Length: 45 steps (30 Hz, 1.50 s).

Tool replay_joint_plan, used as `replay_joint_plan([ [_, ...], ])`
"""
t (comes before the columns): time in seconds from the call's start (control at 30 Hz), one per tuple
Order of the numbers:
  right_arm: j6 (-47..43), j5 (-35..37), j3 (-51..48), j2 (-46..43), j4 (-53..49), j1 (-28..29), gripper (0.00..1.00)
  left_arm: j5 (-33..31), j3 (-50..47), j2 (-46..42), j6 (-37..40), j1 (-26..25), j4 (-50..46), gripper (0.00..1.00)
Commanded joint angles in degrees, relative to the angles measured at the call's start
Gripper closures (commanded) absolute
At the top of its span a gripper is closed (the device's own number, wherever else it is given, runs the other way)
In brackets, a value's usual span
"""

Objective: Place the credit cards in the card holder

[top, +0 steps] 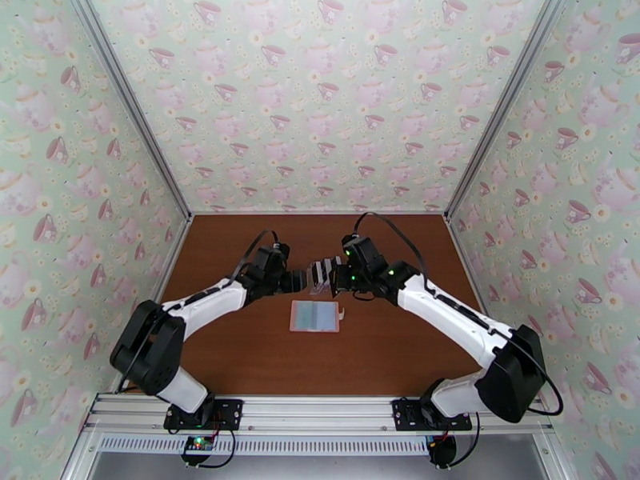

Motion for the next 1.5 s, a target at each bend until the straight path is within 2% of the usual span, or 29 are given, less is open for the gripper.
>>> replay_joint_plan([
  [0.0, 3.90, -2.12, -3.38, -2.08, 5.84, 1.65, 1.00, -2.92, -3.52, -3.38, 1.08, -0.49, -2.79, 0.29],
  [0.27, 9.35, -2.23, -11.59, -3.51, 14.18, 5.51, 1.00, -3.71, -9.08, -6.55, 0.99, -2.71, -3.42, 0.30],
  [0.7, 15.99, -3.61, -24.06, -4.06, 29.60, 6.62, 1.00, -3.59, -10.70, -1.48, 2.08, -5.05, -0.39, 0.37],
  [0.97, 17.99, -5.00, -25.98, -0.38, 36.20, 6.56, 1.00, -2.08, -11.31, 0.25, 3.07, -5.21, 2.11, 0.38],
  [1.47, 18.15, -5.13, -26.07, 3.86, 40.44, 6.52, 1.00, -2.49, -11.62, 3.59, 4.08, -5.18, 2.39, 0.41],
])
